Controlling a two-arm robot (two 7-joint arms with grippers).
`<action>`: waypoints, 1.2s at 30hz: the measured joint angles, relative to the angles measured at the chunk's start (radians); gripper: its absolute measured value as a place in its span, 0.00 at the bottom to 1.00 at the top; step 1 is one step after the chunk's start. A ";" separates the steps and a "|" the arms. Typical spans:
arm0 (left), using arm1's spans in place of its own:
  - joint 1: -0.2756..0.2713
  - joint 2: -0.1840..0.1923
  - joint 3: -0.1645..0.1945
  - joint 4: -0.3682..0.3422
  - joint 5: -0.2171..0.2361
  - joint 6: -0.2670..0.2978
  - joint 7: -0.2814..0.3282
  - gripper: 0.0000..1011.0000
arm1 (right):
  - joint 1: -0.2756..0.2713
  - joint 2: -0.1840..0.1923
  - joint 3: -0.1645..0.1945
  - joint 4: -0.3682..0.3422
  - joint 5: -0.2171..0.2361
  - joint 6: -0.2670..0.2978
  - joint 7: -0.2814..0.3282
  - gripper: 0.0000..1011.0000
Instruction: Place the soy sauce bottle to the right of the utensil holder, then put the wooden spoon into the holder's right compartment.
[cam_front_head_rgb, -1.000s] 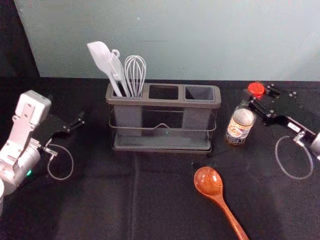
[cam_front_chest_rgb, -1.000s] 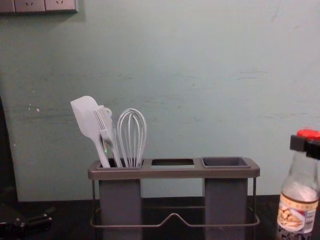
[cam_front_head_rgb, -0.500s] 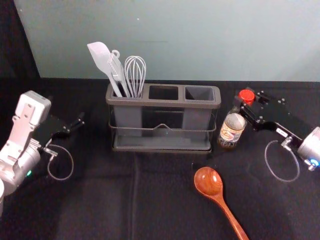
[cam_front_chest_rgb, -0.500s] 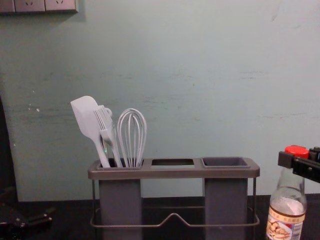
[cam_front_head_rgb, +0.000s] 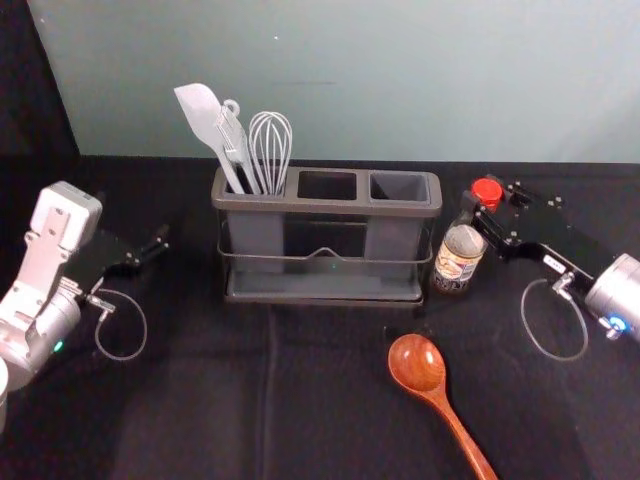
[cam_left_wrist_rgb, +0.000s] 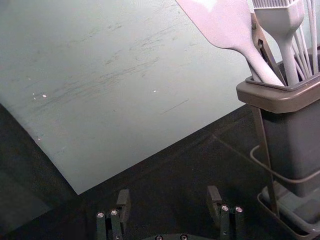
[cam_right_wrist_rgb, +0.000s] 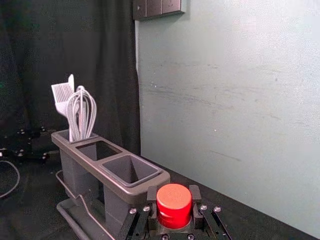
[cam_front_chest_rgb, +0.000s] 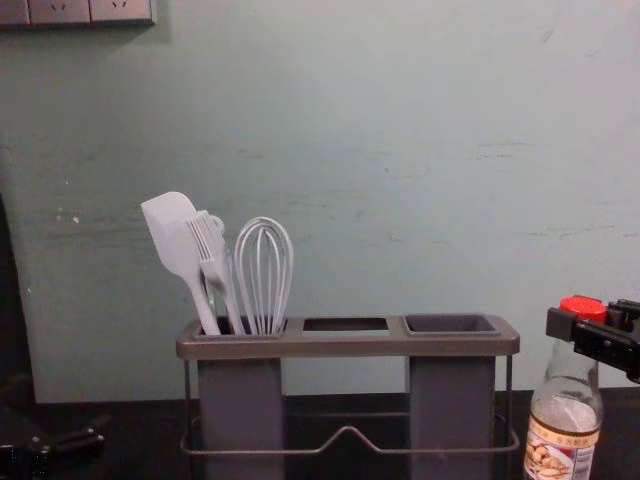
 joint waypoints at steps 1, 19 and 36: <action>0.000 0.000 0.000 0.000 0.000 0.000 0.000 0.99 | 0.002 -0.003 0.001 0.004 -0.004 -0.003 0.000 0.38; 0.000 0.000 0.000 0.000 0.000 0.000 0.000 0.99 | 0.016 -0.026 0.005 0.034 -0.017 0.001 0.004 0.38; 0.000 0.000 0.000 0.000 0.000 0.000 0.000 0.99 | 0.019 -0.029 0.003 0.040 -0.021 0.007 0.004 0.38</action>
